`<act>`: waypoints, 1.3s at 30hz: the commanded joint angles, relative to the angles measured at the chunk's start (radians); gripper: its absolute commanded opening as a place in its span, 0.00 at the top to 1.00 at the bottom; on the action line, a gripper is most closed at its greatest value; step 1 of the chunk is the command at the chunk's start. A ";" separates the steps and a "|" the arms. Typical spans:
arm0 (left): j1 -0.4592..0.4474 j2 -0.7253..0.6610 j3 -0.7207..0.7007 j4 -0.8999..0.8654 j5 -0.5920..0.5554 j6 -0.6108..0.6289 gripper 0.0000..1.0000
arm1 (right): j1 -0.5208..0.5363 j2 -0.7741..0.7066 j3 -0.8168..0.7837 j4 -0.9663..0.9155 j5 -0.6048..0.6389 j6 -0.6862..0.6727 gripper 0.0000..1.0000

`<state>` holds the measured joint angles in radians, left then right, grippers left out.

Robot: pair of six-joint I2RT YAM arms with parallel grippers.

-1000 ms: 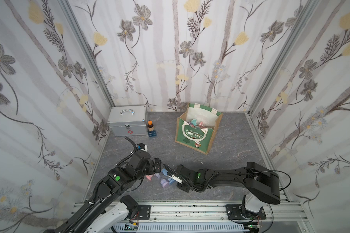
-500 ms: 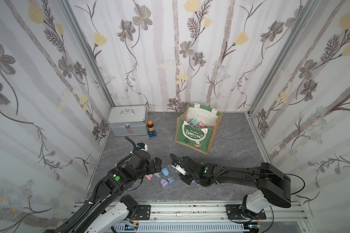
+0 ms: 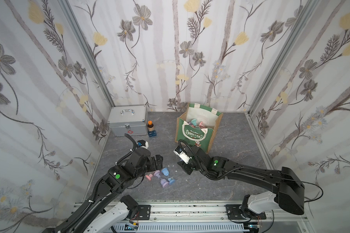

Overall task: Put the hourglass into the canvas bag
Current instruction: Place the hourglass in the canvas bag.

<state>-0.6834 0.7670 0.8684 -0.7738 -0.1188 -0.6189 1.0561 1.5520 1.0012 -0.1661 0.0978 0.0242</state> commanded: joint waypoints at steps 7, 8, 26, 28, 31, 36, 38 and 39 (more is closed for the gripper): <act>0.001 0.115 0.093 0.139 0.047 0.058 0.00 | -0.156 -0.044 0.233 -0.094 -0.065 0.093 0.71; 0.001 0.132 0.102 0.151 0.053 0.065 0.00 | -0.176 -0.043 0.259 -0.100 -0.065 0.098 0.71; 0.000 0.370 0.217 0.319 0.141 0.100 0.00 | -0.509 0.173 0.590 -0.079 0.085 0.093 0.71; 0.001 0.383 0.219 0.331 0.139 0.098 0.00 | -0.516 0.218 0.615 -0.077 0.114 0.075 0.71; 0.001 0.393 0.215 0.345 0.136 0.097 0.00 | -0.517 0.281 0.628 -0.062 0.188 0.036 0.72; 0.001 0.398 0.204 0.343 0.117 0.103 0.00 | -0.520 0.375 0.631 -0.066 0.257 -0.015 0.72; 0.001 0.401 0.202 0.342 0.108 0.102 0.00 | -0.520 0.408 0.631 -0.069 0.286 -0.029 0.72; 0.001 0.401 0.202 0.341 0.107 0.101 0.00 | -0.521 0.422 0.631 -0.069 0.295 -0.035 0.72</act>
<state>-0.6834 1.1660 1.0729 -0.4660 0.0101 -0.5232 0.5354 1.9484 1.6234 -0.2710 0.3195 0.0338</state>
